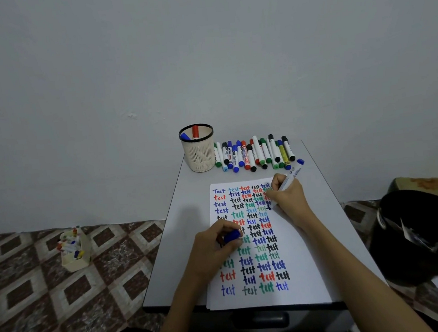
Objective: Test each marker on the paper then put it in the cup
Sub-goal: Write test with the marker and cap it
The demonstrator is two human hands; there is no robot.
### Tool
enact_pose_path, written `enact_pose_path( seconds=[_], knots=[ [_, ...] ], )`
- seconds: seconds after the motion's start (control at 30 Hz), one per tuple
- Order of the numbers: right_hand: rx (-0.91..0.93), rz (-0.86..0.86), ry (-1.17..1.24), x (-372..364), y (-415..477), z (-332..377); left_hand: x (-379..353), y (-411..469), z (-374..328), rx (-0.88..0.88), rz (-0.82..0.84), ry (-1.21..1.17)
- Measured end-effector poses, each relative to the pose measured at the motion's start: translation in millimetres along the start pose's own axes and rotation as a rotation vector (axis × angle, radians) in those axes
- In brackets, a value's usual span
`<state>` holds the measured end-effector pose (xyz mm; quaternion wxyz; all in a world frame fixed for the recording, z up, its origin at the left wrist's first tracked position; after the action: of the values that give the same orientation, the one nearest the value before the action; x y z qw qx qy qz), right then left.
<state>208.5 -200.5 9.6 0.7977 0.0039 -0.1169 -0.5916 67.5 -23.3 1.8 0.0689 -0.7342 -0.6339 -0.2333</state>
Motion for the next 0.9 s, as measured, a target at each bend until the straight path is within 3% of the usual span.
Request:
enact_pose_path(
  seconds=[0.9],
  knots=[
    [-0.028, -0.108, 0.018, 8, -6, 1, 0, 0, 3, 0.01, 0.005, -0.013]
  ],
)
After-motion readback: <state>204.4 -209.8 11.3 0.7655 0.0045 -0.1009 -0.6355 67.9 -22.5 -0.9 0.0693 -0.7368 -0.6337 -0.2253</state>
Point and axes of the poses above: each hand's wrist, its own y-axis towards the middle knuckle, its own x-axis out of the back of the hand, z = x × y, the point moved 10 cm from there along y, towards the middle knuckle, and after that the axes turned 12 degrees about z, right-handed, at the moved point
